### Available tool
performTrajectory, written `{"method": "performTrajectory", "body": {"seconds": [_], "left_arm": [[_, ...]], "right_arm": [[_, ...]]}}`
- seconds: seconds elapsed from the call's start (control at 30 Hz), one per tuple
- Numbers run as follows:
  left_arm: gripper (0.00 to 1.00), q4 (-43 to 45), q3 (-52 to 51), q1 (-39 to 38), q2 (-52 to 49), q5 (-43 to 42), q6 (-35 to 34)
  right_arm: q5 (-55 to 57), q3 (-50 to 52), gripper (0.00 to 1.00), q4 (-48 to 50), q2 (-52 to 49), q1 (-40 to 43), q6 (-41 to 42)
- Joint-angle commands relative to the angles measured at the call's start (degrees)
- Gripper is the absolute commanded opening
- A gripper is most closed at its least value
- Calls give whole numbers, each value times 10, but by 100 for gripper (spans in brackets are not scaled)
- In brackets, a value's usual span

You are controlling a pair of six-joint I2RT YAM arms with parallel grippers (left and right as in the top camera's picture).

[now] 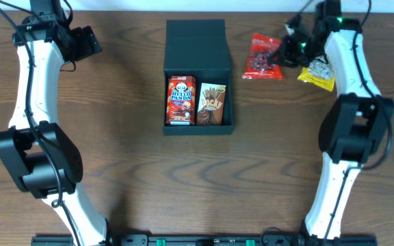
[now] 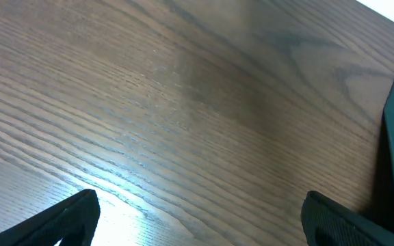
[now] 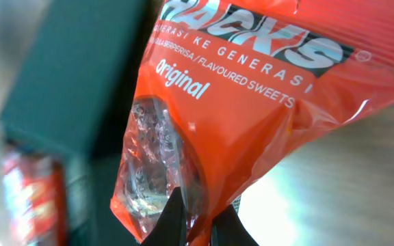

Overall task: Pack container
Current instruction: 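Carry the red Hacks bag into the black box and release it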

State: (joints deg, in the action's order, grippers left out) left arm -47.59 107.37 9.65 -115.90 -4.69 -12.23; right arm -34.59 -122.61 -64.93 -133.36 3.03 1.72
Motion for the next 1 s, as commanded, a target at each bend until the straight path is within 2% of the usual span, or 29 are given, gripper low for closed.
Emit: {"method": "performTrajectory", "body": {"seconds": [0.0,0.13,0.3,0.4,0.77,0.97], "left_arm": [[95,-1,0,1,-8,2,-7],[95,-1,0,1,-8,2,-7],[95,-1,0,1,-8,2,-7],[95,-1,0,1,-8,2,-7],[95,-1,0,1,-8,2,-7],[95,-2,0,1,-8,2,-7]], "right_arm": [[-32,-3,1,-33,82,-39,-49],[-32,-3,1,-92,119,-81,-52],[-37,4,2,-158,120,-127,-56],[-77,33,2,-133,120,-140,-56],[-108,183,1,-32,120,-149,-33],[-74,209,1,13,120,-174,20]]}}
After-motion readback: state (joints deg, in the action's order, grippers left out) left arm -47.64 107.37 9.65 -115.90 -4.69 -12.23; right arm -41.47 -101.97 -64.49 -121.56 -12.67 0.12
